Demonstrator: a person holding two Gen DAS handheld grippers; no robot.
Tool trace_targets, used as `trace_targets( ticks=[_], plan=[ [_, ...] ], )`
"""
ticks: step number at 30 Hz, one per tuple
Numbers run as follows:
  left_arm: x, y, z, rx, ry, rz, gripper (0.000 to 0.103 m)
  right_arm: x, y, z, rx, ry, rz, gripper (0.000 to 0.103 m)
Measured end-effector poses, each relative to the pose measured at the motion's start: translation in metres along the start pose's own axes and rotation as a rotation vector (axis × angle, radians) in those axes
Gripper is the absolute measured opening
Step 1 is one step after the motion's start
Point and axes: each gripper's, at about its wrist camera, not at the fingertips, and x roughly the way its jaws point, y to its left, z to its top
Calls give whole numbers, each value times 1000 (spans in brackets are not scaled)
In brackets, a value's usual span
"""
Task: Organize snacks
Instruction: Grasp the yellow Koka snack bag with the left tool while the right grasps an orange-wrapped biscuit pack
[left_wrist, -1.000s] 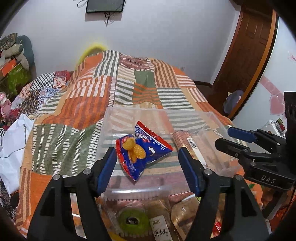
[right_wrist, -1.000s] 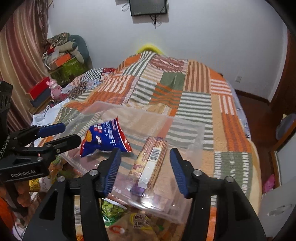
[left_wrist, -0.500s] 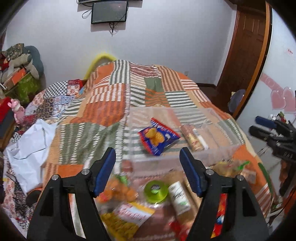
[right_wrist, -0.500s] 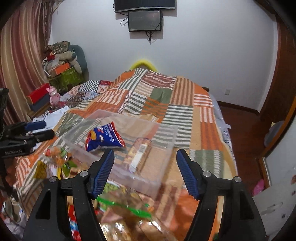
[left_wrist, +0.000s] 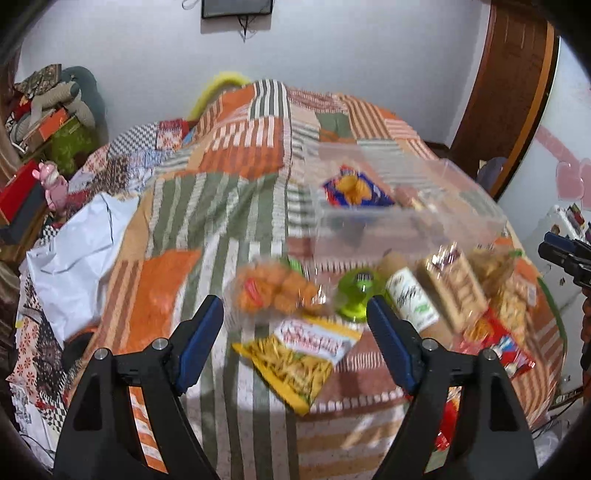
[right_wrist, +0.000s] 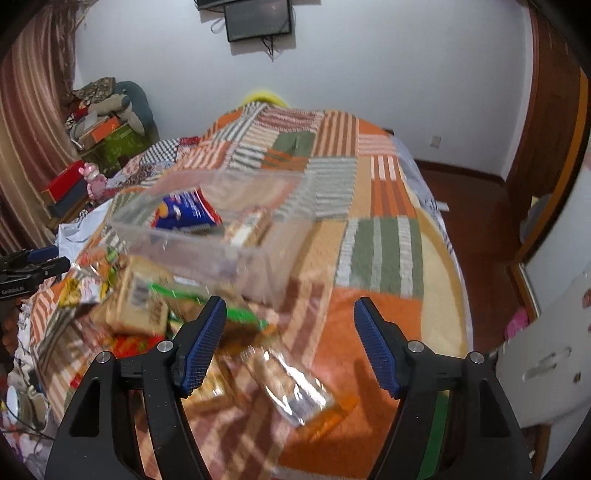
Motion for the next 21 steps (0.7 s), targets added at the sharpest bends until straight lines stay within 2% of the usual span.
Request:
trace_targets(
  ticks=[5, 9, 18, 20, 21],
  plan=[
    [19, -3, -13, -1, 61, -20, 80, 13, -8, -23, 36, 70, 6, 69],
    [31, -4, -12, 1, 77, -29, 80, 25, -7, -36, 33, 124, 6, 69],
    [48, -4, -27, -22, 156, -106, 80, 39, -8, -40, 39, 155, 32, 69],
    [49, -4, -32, -19, 158, -100, 78, 41, -9, -41, 51, 160, 42, 68],
    [48, -5, -33, -14, 151, -96, 76, 40, -9, -43, 52, 156, 40, 65]
  ],
)
